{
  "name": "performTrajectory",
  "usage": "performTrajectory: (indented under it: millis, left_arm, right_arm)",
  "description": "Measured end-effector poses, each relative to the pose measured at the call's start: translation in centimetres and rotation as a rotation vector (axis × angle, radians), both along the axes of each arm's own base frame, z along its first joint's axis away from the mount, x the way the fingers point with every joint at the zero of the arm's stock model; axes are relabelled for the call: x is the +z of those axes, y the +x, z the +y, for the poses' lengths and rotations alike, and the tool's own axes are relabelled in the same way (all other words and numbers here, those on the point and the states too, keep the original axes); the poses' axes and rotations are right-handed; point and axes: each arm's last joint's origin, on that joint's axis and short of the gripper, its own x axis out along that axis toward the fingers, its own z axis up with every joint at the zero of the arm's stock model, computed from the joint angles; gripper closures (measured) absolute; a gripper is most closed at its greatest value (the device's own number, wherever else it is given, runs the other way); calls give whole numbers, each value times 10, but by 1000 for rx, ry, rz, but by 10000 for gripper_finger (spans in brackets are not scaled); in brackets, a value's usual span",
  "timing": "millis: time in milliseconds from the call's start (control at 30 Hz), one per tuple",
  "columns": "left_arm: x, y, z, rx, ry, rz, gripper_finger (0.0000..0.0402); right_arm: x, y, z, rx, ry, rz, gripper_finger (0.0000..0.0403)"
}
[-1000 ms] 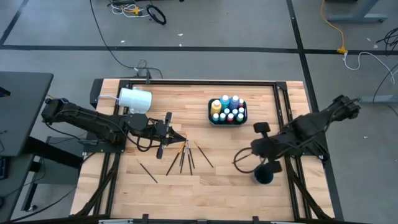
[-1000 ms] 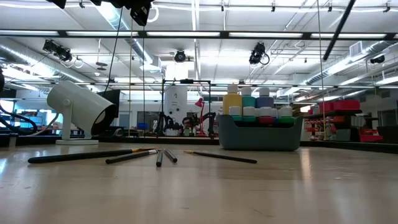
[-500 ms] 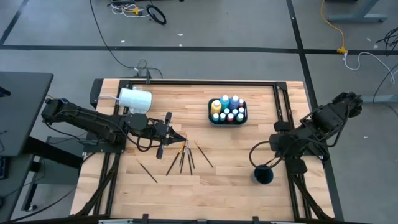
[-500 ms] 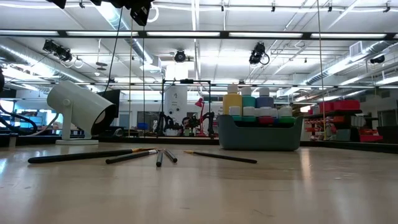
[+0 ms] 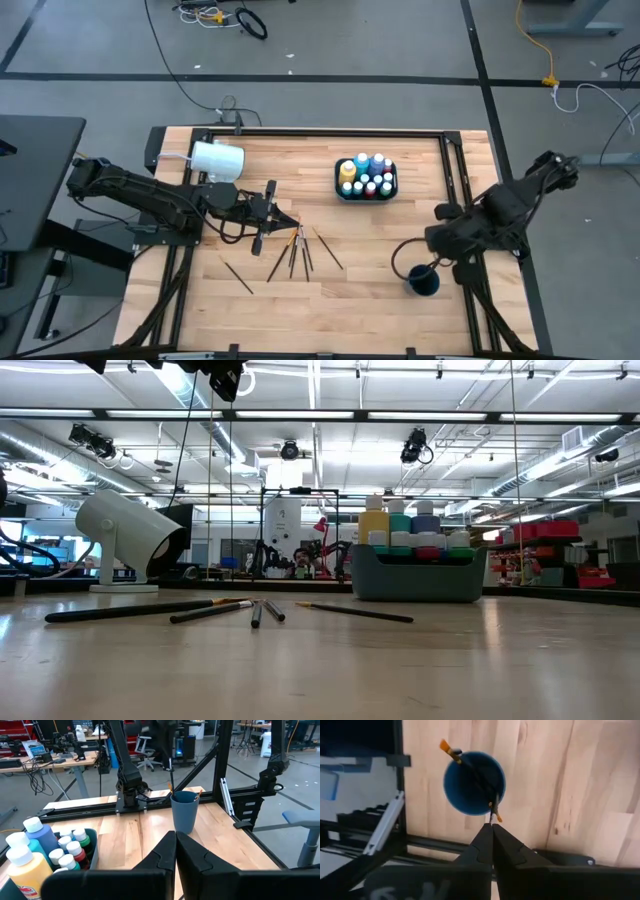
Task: Pick & Place Paint Supplies
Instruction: Put the silver paint brush into the cup, then move the cup to the center of the table
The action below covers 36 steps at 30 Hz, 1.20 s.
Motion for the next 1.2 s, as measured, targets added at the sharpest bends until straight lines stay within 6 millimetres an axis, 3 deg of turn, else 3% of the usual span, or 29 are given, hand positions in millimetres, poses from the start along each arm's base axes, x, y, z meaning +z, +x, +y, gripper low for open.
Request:
performTrajectory:
  millis: [300, 500, 800, 1200]
  left_arm:
    - [0, 0, 0, 0, 0, 0, 386]
    - [0, 0, 0, 0, 0, 0, 386]
    - [0, 0, 0, 0, 0, 0, 386]
    - [0, 0, 0, 0, 0, 0, 386]
  right_arm:
    - [-54, 19, 11, 21, 39, -26, 403]
    - [-79, 19, 12, 25, 24, 14, 398]
    - [-91, 22, 12, 20, 12, -15, 374]
    - [-93, 30, 1, -40, -94, -77, 357]
